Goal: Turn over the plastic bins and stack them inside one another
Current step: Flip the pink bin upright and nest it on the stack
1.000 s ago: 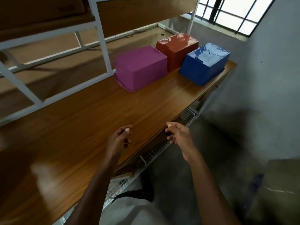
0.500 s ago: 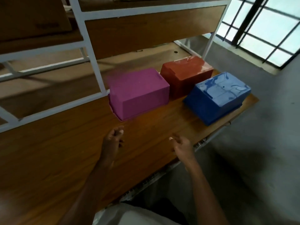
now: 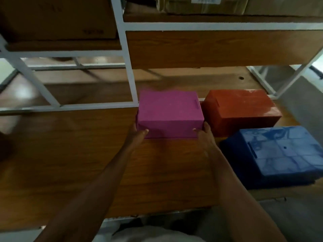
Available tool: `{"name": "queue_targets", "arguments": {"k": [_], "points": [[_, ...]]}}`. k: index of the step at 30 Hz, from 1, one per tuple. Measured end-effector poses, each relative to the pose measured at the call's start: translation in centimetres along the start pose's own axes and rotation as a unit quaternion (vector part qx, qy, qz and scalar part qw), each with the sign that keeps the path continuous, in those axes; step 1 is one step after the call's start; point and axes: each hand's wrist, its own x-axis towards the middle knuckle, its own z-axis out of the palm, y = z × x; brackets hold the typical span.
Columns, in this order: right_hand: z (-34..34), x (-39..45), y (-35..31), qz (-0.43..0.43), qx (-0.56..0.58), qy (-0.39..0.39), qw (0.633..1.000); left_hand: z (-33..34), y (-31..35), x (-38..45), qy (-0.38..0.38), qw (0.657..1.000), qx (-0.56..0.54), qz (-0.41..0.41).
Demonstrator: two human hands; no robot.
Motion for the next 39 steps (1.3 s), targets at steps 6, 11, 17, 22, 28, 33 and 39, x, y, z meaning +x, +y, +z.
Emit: {"name": "queue_targets", "arguments": {"k": [6,11,17,22,28,33,39], "points": [[-0.5,1.7,0.1,0.017,-0.006,-0.034,0.999,1.6,-0.2,0.6,0.016,1.0,-0.015,0.013],[-1.7,1.2,-0.3,-0.044,0.014,-0.011,0.999,1.3,-0.5,-1.8,0.046,0.997,-0.021,0.058],[-2.7,-0.5,-4.0,-0.125,0.069,0.039,0.989,-0.3,0.2,-3.0,0.082,0.966,0.148,0.194],[-2.7,-1.1,-6.3,-0.204,0.048,0.051,0.977,-1.4,4.4,-5.7,0.108,0.924,0.281,0.238],[-3.3,-1.1,-6.4,-0.201,-0.058,0.066,0.976,-3.2,4.4,-4.9,0.115,0.894,0.324,0.287],[-3.6,-1.3,-5.9,-0.258,-0.274,-0.003,0.927,-3.8,5.4,-3.6,0.132,0.885,0.306,0.325],[-4.2,-1.3,-6.5,-0.352,-0.432,-0.02,0.83,-5.4,9.2,-2.5,0.121,0.871,0.293,0.375]]}}
